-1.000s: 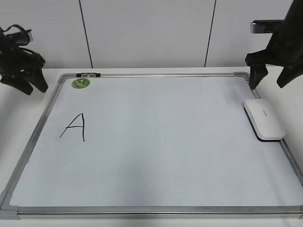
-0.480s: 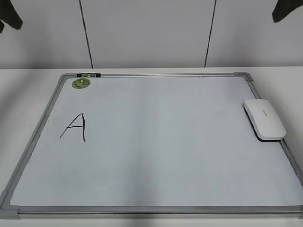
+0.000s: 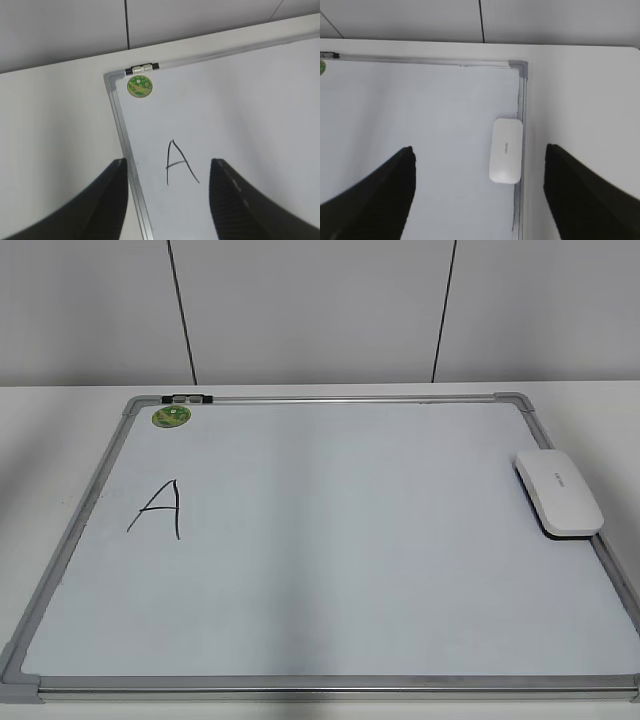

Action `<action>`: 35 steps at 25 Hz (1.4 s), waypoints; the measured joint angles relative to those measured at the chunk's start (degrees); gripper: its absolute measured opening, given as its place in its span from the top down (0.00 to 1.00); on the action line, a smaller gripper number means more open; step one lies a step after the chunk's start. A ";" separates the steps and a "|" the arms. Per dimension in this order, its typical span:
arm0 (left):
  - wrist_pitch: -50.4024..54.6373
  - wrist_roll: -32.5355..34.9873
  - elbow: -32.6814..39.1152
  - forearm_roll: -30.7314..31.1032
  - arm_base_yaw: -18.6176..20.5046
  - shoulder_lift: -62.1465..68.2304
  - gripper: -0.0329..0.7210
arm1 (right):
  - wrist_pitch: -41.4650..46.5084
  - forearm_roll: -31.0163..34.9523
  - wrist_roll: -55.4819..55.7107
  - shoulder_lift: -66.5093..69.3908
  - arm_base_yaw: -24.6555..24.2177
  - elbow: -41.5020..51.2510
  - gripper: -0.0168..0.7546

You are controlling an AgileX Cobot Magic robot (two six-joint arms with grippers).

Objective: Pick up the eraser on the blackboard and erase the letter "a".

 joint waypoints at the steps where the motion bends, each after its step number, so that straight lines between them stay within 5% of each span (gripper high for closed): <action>1: 0.00 -0.12 2.62 0.14 0.00 -2.82 0.44 | 0.11 0.22 0.00 -2.44 0.00 3.01 0.21; 16: 0.64 -1.58 47.18 0.61 -0.47 -45.45 0.44 | 0.68 0.44 0.14 -40.46 0.00 43.88 0.21; 35: -2.84 -1.58 65.75 3.53 -0.47 -57.96 0.44 | 0.78 -4.36 0.14 -60.50 0.00 64.68 0.21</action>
